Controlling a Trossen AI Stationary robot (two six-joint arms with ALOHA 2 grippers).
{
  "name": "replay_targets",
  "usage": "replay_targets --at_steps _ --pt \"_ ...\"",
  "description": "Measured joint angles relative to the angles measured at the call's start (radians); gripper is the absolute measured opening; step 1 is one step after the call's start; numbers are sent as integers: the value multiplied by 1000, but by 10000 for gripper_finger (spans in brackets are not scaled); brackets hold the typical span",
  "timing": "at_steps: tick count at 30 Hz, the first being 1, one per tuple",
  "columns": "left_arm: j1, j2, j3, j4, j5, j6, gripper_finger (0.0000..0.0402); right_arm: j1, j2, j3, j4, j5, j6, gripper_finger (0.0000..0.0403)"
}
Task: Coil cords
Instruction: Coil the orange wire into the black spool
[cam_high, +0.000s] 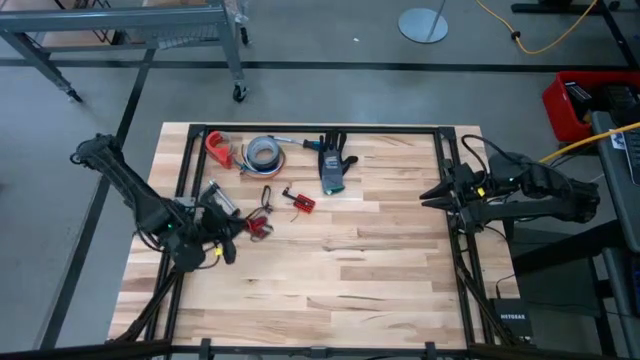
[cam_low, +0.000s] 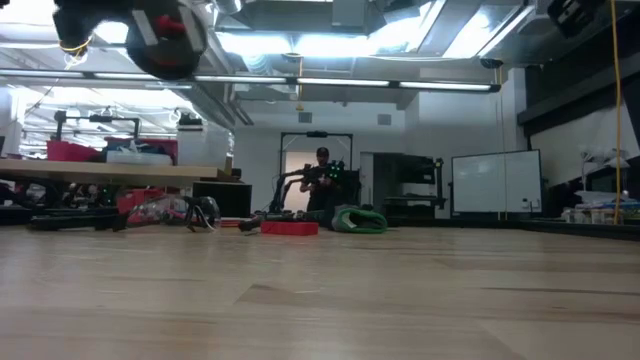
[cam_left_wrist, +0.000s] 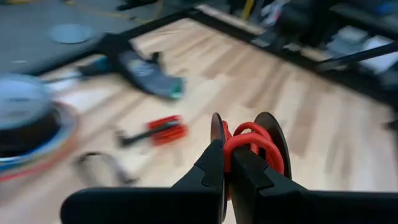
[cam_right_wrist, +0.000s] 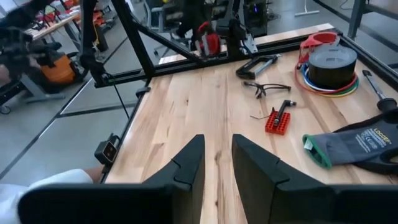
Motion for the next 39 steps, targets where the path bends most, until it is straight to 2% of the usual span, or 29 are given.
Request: replay_targets --at_steps 4,9,11,14,17,20,24,28,33,39 --pt "8 7 -196 485 19 166 0 0 1 0 0 0 -2 83" --pt "78 78 -385 1066 112 361 0 0 1 0 23 2 -2 83" --pt "129 116 -417 1221 156 455 0 0 1 0 42 5 -2 83" --pt "230 175 -427 1375 291 589 0 0 1 0 66 11 -3 83" --pt "342 231 -427 1479 440 687 0 0 1 0 74 11 -3 83" --pt "449 280 -427 1535 546 729 0 0 1 0 74 12 -4 83" --pt "578 345 -427 1574 701 712 0 0 1 0 98 12 -10 83" --pt "655 424 -427 1612 830 634 0 0 -1 0 110 14 -34 83" --pt "675 522 -427 1613 874 446 0 0 -8 0 108 13 -36 83" --pt "632 613 -426 1613 876 157 0 0 -7 0 107 13 -37 83"
